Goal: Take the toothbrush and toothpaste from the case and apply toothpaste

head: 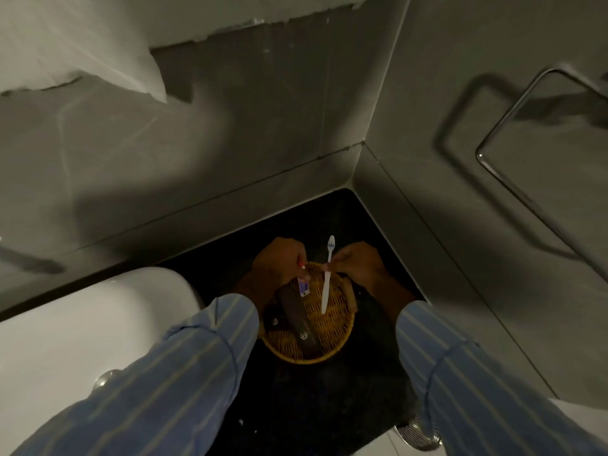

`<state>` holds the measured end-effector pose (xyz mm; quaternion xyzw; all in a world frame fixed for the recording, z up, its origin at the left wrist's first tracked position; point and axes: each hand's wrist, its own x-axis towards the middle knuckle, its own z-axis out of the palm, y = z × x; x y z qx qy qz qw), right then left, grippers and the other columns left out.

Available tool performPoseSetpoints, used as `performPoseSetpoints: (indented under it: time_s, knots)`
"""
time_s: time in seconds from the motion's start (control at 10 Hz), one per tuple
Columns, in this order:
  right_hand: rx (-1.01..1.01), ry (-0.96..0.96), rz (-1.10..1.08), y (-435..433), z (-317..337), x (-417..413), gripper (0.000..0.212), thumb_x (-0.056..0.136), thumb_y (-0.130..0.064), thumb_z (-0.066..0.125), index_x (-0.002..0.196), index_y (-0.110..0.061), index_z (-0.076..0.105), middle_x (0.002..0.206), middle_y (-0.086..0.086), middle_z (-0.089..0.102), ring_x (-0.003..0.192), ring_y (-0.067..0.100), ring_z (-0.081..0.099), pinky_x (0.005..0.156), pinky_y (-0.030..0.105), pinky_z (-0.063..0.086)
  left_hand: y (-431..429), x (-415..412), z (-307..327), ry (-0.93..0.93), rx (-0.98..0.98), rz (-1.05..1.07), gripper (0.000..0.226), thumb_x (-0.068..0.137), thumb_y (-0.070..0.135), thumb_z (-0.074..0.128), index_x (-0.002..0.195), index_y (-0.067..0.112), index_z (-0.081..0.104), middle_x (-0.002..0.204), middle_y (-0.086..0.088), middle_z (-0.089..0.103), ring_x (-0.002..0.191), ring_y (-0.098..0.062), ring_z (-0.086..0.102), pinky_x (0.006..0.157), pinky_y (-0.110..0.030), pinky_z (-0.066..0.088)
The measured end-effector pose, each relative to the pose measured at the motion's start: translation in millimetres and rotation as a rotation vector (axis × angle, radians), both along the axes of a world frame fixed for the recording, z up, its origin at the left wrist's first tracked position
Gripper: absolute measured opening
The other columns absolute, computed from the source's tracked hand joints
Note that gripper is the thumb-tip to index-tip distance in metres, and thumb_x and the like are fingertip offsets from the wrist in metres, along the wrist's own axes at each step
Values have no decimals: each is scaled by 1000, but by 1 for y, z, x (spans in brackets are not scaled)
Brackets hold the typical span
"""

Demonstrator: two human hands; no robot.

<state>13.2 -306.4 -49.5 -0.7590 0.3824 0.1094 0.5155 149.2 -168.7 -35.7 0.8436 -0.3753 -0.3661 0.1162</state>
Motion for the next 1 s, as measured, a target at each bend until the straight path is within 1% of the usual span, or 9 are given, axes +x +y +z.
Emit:
performPoseSetpoints:
  time_s: [0.2,0.3,0.4,0.5,0.6,0.7,0.8,0.9,1.0]
  knots:
    - [-56,94,16,-2,-18,12,31,75,-34,81,87,-5,77,88,9,76,84,21,72,81,36,59,-2,7,-17,-49,44,-40,31,73,28,86,98,14,74,104,-6,71,95,-23,67,87,-40,56]
    - [-70,107,2,0,-24,11,26,75,-33,81,85,-9,76,86,6,75,82,20,72,79,35,60,-1,9,-23,-71,41,-37,31,74,29,84,100,16,72,105,-6,69,94,-23,66,85,-41,57]
    - [-83,88,-21,1,-30,7,18,71,-29,85,79,-18,73,81,-2,73,77,13,70,71,29,59,-1,10,-29,-113,35,-38,35,76,32,82,105,18,69,106,-5,68,93,-21,64,81,-38,57]
    - [-80,80,-44,0,-31,5,18,68,-27,87,75,-23,70,78,-7,68,72,6,65,61,21,52,0,10,-32,-127,36,-50,37,77,34,81,107,18,68,108,-5,67,93,-21,64,79,-37,55]
    - [-69,76,-64,2,-36,3,19,68,-26,88,73,-26,69,77,-9,67,67,2,62,55,17,46,3,6,-31,-179,18,-42,42,78,36,80,114,20,65,115,-5,64,102,-22,61,83,-37,52]
    - [-81,67,-81,5,-34,0,20,70,-28,86,81,-24,71,80,-10,67,66,-1,59,53,15,44,8,0,-24,-241,-11,-45,50,78,40,79,122,20,63,123,-5,61,113,-25,57,93,-44,51]
    - [-114,1,-187,13,-14,-14,30,74,-40,82,94,-22,68,80,-13,61,70,1,58,54,15,42,19,-13,-7,-291,-75,-39,54,82,43,74,128,17,61,130,-7,59,122,-27,52,100,-45,47]
    - [-158,-119,-212,13,15,-21,38,76,-45,78,100,-16,70,87,-8,65,79,7,63,61,17,47,25,-21,9,-285,-131,-28,56,86,46,69,132,15,59,135,-8,57,126,-27,50,104,-43,44]
    - [-212,-369,-196,20,88,-41,30,82,-42,73,104,-21,72,90,-13,69,85,1,65,74,20,53,32,-34,40,-322,-212,-13,63,90,52,61,138,13,54,144,-10,52,134,-27,45,112,-42,38]
